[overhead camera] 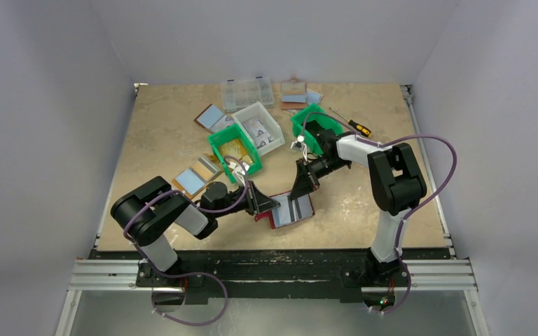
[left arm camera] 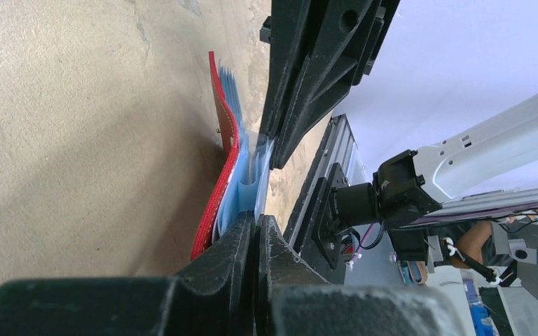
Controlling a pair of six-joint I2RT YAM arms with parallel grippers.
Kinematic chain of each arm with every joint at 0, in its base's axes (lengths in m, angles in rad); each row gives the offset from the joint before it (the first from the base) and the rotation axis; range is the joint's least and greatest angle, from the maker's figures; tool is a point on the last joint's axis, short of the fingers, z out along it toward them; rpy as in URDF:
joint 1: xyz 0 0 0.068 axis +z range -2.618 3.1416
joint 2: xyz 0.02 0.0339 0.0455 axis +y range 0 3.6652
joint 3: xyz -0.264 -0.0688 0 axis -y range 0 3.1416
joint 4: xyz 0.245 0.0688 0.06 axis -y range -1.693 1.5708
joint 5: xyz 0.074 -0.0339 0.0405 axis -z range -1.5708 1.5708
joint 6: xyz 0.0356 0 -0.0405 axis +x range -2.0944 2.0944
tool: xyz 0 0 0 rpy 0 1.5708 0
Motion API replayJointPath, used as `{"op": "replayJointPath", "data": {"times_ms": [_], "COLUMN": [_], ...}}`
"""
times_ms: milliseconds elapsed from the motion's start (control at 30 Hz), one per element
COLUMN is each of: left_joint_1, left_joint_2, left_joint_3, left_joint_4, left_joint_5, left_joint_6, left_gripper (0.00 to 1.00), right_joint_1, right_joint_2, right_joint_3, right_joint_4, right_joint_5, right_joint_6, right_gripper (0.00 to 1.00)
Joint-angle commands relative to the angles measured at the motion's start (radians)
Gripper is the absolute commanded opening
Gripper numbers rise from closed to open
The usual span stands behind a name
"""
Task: Take the credit cards out of the card holder
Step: Remove the credit card from the card holder.
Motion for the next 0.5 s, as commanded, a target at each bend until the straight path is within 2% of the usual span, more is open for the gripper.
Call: {"op": "replayJointPath", "data": {"times_ms": [0,133,267,467], "left_joint_1": [0.009,0.010,0.010,0.012], "left_joint_2": [-0.036,-0.038,-0.040,-0.047], "left_joint_3": [-0.015,-0.016,-0.015,-0.019], "left_joint_4": [0.022,0.017,0.013,-0.001], "left_joint_5": [-0.016,-0.018,-0.020,-0.023], "left_joint_6": [0.012,0.016,0.016,0.019], "left_gripper": [0.00,0.00,0.00,0.00], "right_joint_1": [0.002,0.002,0.002,0.002], "right_joint_2": [-0.005,-0.001,0.003,0.003], "right_joint_3": [0.013,0.016,0.021,0.025], "right_joint_4": [-0.031,-0.060,-0.084,-0.107], "right_joint_5": [-0.053,-0.043,-0.033,-0.041], "right_joint_6": [-0.044,-0.068,-0.090,-0.115], "right_gripper": [0.06,0.05,0.17,0.27]}}
